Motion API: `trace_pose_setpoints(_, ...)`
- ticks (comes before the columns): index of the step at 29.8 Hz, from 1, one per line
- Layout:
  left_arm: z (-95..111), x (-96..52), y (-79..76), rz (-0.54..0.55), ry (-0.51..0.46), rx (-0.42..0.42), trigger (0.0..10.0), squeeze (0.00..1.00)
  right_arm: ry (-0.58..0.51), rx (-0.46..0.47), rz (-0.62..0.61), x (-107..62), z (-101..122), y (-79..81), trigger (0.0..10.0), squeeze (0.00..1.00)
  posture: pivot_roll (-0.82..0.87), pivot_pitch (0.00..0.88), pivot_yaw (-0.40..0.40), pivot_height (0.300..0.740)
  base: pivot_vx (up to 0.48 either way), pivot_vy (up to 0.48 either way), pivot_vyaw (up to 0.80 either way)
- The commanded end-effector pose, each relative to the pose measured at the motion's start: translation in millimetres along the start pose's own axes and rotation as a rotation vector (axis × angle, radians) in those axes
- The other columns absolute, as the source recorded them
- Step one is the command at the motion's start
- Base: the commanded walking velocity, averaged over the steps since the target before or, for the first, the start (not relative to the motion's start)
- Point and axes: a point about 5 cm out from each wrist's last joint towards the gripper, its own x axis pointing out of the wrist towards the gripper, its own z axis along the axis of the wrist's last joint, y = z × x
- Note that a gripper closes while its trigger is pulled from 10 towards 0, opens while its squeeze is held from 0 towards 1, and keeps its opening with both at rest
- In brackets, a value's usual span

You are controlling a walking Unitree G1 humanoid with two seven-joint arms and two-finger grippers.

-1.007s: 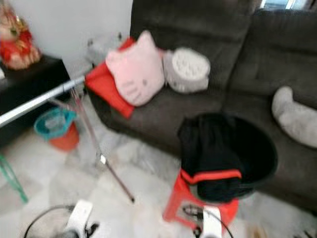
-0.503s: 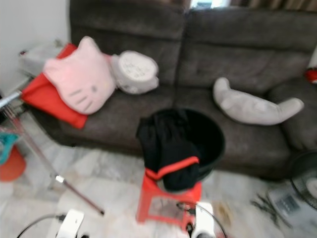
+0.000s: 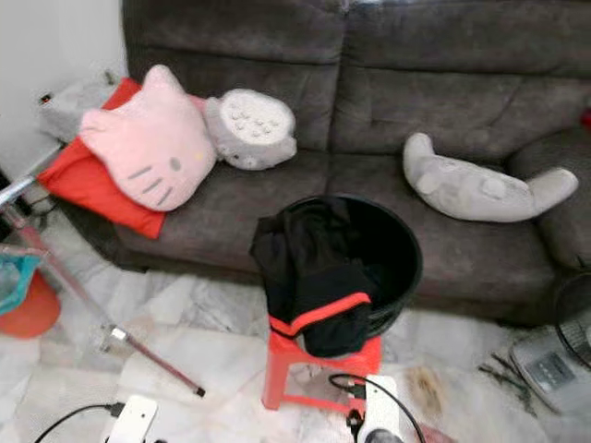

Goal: Hang hanger

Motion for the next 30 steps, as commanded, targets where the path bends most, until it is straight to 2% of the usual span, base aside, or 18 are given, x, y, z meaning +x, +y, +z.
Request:
trace_pose_setpoints(1, 0.4, 0.9, -6.5, -0.017, 0.009, 0.011, 10.0, 0.0, 0.0, 0.009, -0.015, -0.6, -1.0, -5.0, 10.0, 0.0, 0.01, 0.0, 0.009, 0.74, 0.0, -0.442, -0.68)
trace_pose_setpoints(4, 1.8, 1.5, -8.3, -0.017, 0.008, 0.011, 10.0, 0.0, -0.003, 0.01, -0.021, -0.6, -0.8, -5.3, 10.0, 0.0, 0.01, 0.0, 0.009, 0.74, 0.0, -0.384, 0.0)
trace_pose_setpoints(9, 2.4, 1.9, -9.3, -0.012, 0.012, 0.007, 10.0, 0.0, -0.002, 0.001, -0.023, -0.6, -0.7, -5.5, 10.0, 0.0, 0.01, 0.0, 0.009, 0.74, 0.0, 0.0, 0.0)
trace_pose_setpoints(13, 1.0, 1.6, -9.0, -0.011, 0.018, 0.007, 10.0, 0.0, -0.013, -0.051, -0.025, -0.5, 1.6, -6.2, 10.0, 0.0, 0.01, 0.0, 0.009, 0.74, 0.0, 0.0, 0.0)
trace_pose_setpoints(15, -2.1, 0.8, -8.7, -0.01, 0.026, 0.007, 10.0, 0.0, -0.038, -0.144, -0.019, -0.5, 5.8, -6.8, 10.0, 0.0, 0.0, 0.0, 0.01, 0.74, 0.0, 0.0, 0.0)
trace_pose_setpoints(19, -5.3, -0.1, -8.3, -0.009, 0.033, 0.008, 10.0, 0.0, -0.065, -0.21, -0.018, -0.5, 9.4, -7.0, 10.0, 0.0, 0.0, 0.0, 0.01, 0.74, 0.0, 0.0, 0.0)
trace_pose_setpoints(20, -6.5, -0.4, -7.8, -0.009, 0.037, 0.009, 10.0, 0.0, -0.095, -0.308, -0.028, -0.6, 14.3, -7.4, 10.0, 0.0, 0.0, 0.0, 0.01, 0.74, 0.0, 0.0, 0.0)
trace_pose_setpoints(21, -6.8, -0.5, -7.7, -0.009, 0.038, 0.009, 10.0, 0.0, -0.104, -0.339, -0.031, -0.6, 15.7, -7.4, 10.0, 0.0, 0.0, 0.0, 0.01, 0.74, 0.0, 0.0, 0.0)
trace_pose_setpoints(22, -7.3, -0.7, -7.1, -0.009, 0.039, 0.008, 10.0, 0.0, -0.116, -0.433, -0.044, -0.4, 19.1, -7.5, 10.0, 0.0, -0.01, 0.0, 0.01, 0.74, 0.0, 0.0, 0.0)
trace_pose_setpoints(30, -7.7, -0.8, -5.0, -0.012, 0.046, 0.02, 10.0, 0.0, -0.202, -0.647, -0.08, -1.0, 30.5, -5.5, 10.0, 0.0, -0.03, 0.0, 0.016, 0.74, 0.0, 0.0, 0.0)
